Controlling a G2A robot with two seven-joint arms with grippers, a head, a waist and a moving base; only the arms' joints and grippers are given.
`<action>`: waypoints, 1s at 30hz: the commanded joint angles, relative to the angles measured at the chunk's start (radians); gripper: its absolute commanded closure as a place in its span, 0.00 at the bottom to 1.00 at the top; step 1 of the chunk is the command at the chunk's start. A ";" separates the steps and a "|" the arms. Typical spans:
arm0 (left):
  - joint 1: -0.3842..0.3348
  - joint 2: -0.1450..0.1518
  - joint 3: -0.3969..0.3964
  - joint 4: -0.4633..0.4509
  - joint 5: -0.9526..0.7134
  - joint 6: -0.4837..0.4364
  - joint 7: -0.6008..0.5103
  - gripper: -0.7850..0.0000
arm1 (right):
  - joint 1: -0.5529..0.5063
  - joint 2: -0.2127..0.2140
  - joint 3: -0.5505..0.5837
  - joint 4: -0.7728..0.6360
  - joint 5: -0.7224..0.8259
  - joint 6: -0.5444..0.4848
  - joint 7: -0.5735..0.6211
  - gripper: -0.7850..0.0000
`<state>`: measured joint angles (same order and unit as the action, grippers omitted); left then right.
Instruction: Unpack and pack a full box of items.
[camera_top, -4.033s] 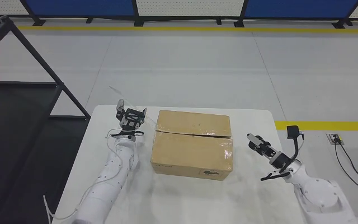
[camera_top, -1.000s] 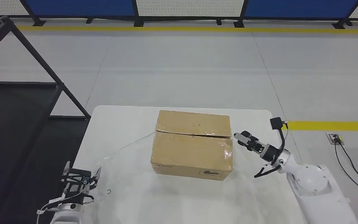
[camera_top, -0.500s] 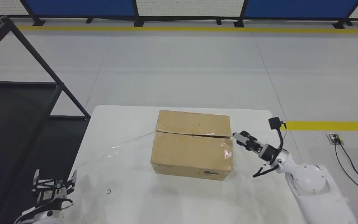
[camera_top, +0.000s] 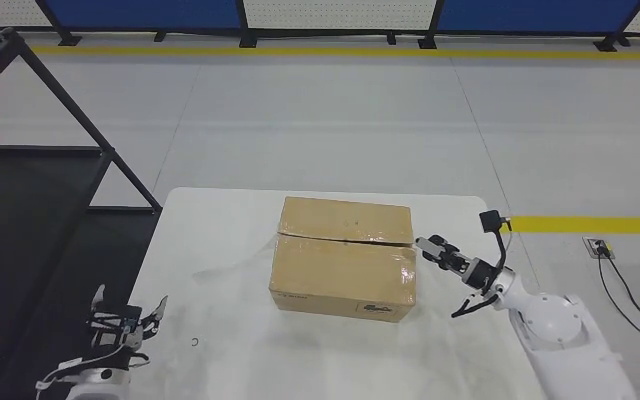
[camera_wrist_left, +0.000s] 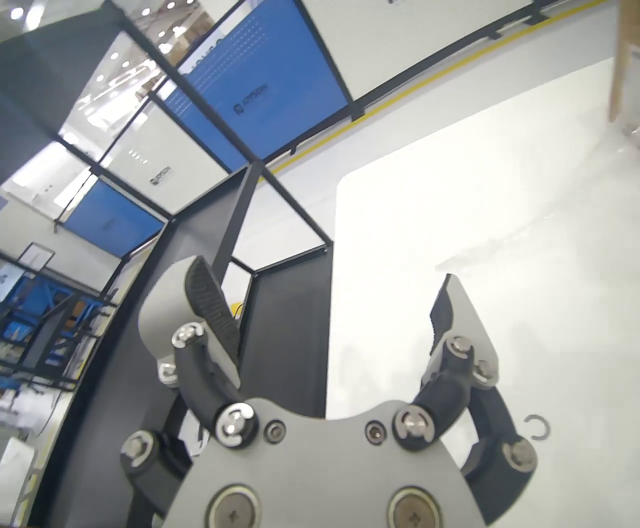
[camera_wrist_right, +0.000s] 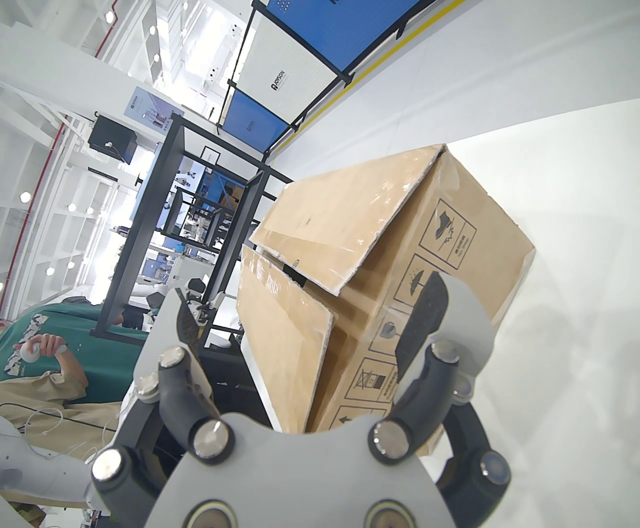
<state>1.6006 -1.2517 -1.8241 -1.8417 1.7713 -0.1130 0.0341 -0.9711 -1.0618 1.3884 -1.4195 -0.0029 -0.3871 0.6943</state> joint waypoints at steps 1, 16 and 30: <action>-0.051 0.004 0.029 0.014 0.026 -0.060 -0.033 0.00 | 0.002 0.000 -0.002 0.002 0.000 0.000 -0.002 0.00; -0.241 0.004 0.138 0.130 0.067 -0.103 -0.091 0.00 | -0.032 0.006 0.025 0.020 0.026 -0.015 -0.021 0.00; -0.470 0.019 0.210 0.318 0.033 -0.414 -0.137 0.00 | -0.050 0.006 0.022 -0.013 0.019 0.021 -0.042 0.00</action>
<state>1.1310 -1.2325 -1.6140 -1.5239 1.8048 -0.5273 -0.1034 -1.0215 -1.0553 1.4110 -1.4333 0.0160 -0.3656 0.6526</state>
